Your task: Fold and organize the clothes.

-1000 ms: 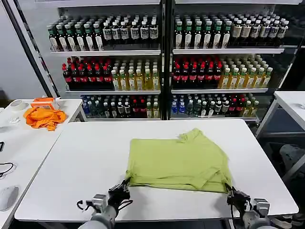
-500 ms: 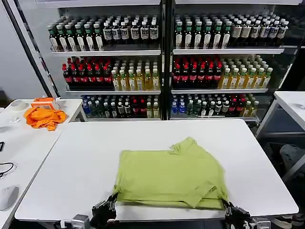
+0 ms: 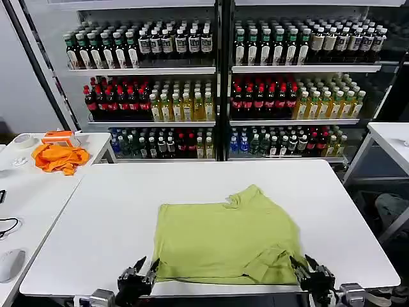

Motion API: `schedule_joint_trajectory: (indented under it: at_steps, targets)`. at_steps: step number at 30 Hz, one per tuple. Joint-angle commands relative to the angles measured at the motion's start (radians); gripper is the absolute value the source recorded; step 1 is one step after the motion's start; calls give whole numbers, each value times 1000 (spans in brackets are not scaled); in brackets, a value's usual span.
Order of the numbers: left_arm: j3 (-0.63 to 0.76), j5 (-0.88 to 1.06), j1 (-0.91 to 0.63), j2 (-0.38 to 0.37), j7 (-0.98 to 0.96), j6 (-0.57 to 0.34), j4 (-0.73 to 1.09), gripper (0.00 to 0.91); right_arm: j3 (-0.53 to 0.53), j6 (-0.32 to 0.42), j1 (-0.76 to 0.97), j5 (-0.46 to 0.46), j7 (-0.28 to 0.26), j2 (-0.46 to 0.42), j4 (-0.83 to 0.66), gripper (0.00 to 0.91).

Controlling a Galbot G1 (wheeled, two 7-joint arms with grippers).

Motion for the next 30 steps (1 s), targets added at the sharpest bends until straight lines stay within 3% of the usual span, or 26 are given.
schedule_joint_trajectory:
  at_steps: [1, 12, 21, 25, 30]
  targets:
    - [-20, -60, -128, 50, -5, -3, 76, 907, -33, 3, 171, 66, 30, -53, -63, 907]
    - [175, -116, -517, 24, -48, 38, 350, 907, -405, -81, 752, 155, 128, -59, -459, 907]
    - [258, -99, -724, -26, -106, 80, 552, 907, -542, -83, 983, 236, 151, 2, -702, 907]
    - [269, -105, -772, -37, -128, 89, 625, 907, -593, -84, 1077, 334, 197, 48, -796, 907]
    - [286, -162, -812, -43, -126, 90, 668, 907, -642, -84, 1147, 313, 210, 90, -878, 907]
